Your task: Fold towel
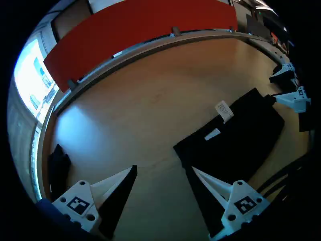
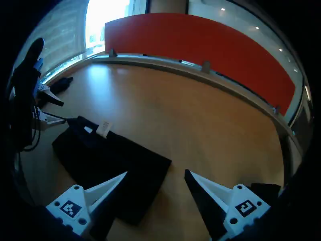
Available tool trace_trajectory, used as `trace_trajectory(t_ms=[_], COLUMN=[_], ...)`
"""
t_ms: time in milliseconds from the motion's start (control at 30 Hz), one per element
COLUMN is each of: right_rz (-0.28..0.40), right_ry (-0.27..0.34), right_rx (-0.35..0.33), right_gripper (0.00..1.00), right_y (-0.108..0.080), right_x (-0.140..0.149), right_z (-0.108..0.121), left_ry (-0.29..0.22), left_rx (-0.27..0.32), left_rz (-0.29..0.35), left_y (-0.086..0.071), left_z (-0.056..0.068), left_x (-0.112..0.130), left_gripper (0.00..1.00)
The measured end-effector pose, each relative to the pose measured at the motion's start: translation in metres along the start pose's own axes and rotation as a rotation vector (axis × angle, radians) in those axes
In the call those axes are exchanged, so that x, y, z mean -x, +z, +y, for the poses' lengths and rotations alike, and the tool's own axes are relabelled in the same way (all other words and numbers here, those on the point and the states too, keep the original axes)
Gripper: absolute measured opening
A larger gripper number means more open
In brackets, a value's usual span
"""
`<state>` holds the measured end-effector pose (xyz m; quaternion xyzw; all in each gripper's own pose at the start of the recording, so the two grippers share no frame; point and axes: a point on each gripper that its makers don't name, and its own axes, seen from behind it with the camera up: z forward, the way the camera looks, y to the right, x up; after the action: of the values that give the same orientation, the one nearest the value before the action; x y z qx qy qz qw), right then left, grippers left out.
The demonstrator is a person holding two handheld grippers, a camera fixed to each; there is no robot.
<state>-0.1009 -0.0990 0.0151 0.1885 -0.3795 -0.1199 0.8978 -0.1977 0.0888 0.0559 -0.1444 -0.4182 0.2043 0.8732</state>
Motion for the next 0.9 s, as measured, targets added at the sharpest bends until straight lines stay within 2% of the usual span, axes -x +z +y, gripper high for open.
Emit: trace_trajectory(t_ms=[467, 667, 900], right_rz=[0.009, 0.016, 0.025], right_ry=[-0.006, -0.014, -0.021], right_rx=[-0.007, -0.016, -0.036], right_gripper=[1.00, 1.00, 1.00], right_y=[-0.003, -0.004, -0.007], right_x=[-0.003, -0.006, -0.010], right_z=[-0.005, -0.011, -0.026], left_ry=[-0.001, -0.022, -0.065], left_rx=[-0.002, -0.002, -0.013], left_rz=[0.000, 0.000, -0.002], left_y=[-0.002, -0.009, -0.023], left_z=[-0.001, -0.003, -0.007], left_x=[0.001, 0.010, 0.026], left_gripper=[0.90, 0.90, 0.90])
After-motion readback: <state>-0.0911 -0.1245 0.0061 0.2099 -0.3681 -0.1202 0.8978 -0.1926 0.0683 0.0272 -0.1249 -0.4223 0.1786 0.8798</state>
